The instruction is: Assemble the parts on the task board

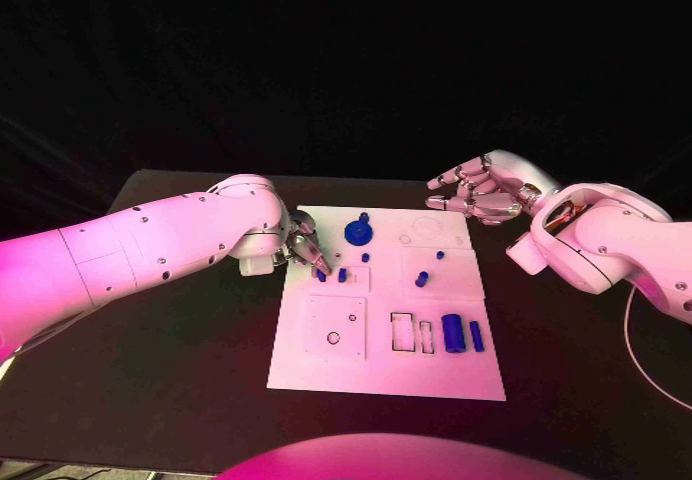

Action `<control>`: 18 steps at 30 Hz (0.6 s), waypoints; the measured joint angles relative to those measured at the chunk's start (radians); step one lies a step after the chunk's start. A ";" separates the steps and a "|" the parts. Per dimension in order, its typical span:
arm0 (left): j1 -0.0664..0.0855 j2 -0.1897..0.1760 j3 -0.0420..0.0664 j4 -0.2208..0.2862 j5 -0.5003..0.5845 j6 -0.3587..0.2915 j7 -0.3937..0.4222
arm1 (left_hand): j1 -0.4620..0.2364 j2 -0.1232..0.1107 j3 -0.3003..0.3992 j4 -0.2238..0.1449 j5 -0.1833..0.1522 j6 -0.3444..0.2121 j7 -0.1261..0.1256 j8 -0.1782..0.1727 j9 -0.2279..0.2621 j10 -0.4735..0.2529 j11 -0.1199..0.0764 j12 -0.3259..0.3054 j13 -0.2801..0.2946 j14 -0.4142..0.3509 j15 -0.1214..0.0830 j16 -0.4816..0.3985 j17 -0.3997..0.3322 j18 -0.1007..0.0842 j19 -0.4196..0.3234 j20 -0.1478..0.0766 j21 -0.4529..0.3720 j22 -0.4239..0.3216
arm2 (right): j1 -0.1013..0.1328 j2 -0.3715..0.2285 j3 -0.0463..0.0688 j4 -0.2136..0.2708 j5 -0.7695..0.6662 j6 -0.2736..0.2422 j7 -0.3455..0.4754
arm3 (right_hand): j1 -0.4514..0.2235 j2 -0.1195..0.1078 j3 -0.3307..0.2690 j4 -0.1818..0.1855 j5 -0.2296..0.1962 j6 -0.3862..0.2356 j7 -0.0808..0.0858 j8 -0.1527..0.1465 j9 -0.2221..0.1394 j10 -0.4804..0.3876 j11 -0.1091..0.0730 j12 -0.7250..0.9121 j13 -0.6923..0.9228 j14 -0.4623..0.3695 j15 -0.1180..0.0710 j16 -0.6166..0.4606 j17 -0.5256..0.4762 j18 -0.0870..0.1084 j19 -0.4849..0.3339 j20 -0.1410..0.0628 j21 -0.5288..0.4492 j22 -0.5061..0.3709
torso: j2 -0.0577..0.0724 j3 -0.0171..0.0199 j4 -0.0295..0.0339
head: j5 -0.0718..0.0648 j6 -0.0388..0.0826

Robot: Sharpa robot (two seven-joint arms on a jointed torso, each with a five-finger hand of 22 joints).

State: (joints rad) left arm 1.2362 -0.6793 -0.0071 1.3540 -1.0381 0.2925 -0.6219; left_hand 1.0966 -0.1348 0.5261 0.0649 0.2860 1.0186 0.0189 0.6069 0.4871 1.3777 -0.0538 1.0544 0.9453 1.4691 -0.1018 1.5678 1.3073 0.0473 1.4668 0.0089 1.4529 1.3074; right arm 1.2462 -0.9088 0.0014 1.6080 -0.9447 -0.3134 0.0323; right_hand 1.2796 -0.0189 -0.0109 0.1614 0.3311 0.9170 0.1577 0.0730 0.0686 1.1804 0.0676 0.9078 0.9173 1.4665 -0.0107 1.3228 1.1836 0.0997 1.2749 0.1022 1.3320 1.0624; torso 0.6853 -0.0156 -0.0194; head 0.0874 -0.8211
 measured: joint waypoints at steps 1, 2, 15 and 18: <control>0.000 0.001 0.000 0.000 0.000 0.000 -0.001 | 0.000 0.000 -0.005 0.001 0.000 0.000 0.000 0.000 0.000 0.000 0.000 0.000 0.001 0.000 0.000 0.000 0.000 0.000 0.000 0.000 0.004 0.000 | 0.000 0.000 0.000 0.000 0.000 0.000 0.000 | 0.000 0.000 0.000 0.000 0.000 0.000 0.000 0.000 0.000 0.000 0.000 0.000 0.000 0.000 0.000 0.000 0.000 0.000 0.000 0.000 0.000 0.000 | 0.000 0.0000 0.0000 | 0.000 0.000; 0.000 0.001 0.000 -0.001 -0.001 -0.001 -0.001 | -0.003 0.003 -0.007 0.004 0.000 0.000 0.000 0.000 -0.001 0.000 0.000 0.000 0.002 0.000 0.000 0.000 0.000 0.000 0.000 0.000 0.006 0.000 | 0.000 0.000 0.000 0.000 0.001 0.000 0.000 | 0.000 0.000 0.000 0.000 0.000 0.000 0.000 0.000 0.000 0.000 0.000 0.000 0.000 0.000 0.000 0.000 0.000 0.000 0.000 0.000 0.000 0.000 | 0.000 0.0001 0.0000 | 0.000 0.000; -0.002 -0.002 -0.002 0.012 -0.011 -0.003 -0.006 | -0.005 0.003 -0.014 0.005 0.000 0.006 -0.005 -0.001 -0.002 0.004 -0.004 0.007 0.010 -0.004 -0.004 0.000 0.001 -0.016 0.000 0.000 0.011 0.000 | 0.000 0.001 0.000 -0.001 0.002 0.000 0.001 | 0.000 0.000 0.000 0.000 0.000 0.000 0.000 0.000 0.000 0.000 0.000 0.000 0.000 0.000 0.000 0.000 0.000 0.000 0.000 0.000 0.000 0.000 | 0.000 -0.0006 -0.0001 | -0.001 -0.002; -0.002 -0.005 -0.002 0.016 -0.013 -0.003 -0.007 | -0.005 0.003 -0.015 0.006 0.000 0.009 -0.008 -0.002 -0.002 0.007 -0.007 0.007 0.010 -0.004 -0.004 0.000 0.001 -0.016 0.000 0.000 0.011 0.000 | 0.000 0.001 0.000 -0.001 0.003 0.000 0.001 | 0.000 0.000 0.000 0.000 0.000 0.000 0.000 0.000 0.000 0.000 0.000 0.000 0.000 0.000 0.000 0.000 0.000 0.000 0.000 0.000 0.000 0.000 | 0.000 -0.0006 0.0001 | -0.002 -0.002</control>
State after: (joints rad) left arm 1.2337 -0.6844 -0.0087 1.3701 -1.0507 0.2892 -0.6284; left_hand 1.0912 -0.1318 0.5110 0.0709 0.2857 1.0280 0.0105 0.6053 0.4848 1.3849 -0.0609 1.0611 0.9553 1.4655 -0.1053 1.5678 1.3080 0.0315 1.4668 0.0090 1.4639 1.3074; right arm 1.2459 -0.9076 0.0010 1.6070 -0.9421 -0.3132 0.0332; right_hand 1.2796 -0.0189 -0.0109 0.1614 0.3311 0.9171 0.1577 0.0730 0.0687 1.1804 0.0676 0.9078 0.9174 1.4665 -0.0107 1.3228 1.1836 0.0997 1.2749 0.1022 1.3320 1.0625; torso 0.6854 -0.0162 -0.0193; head 0.0853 -0.8236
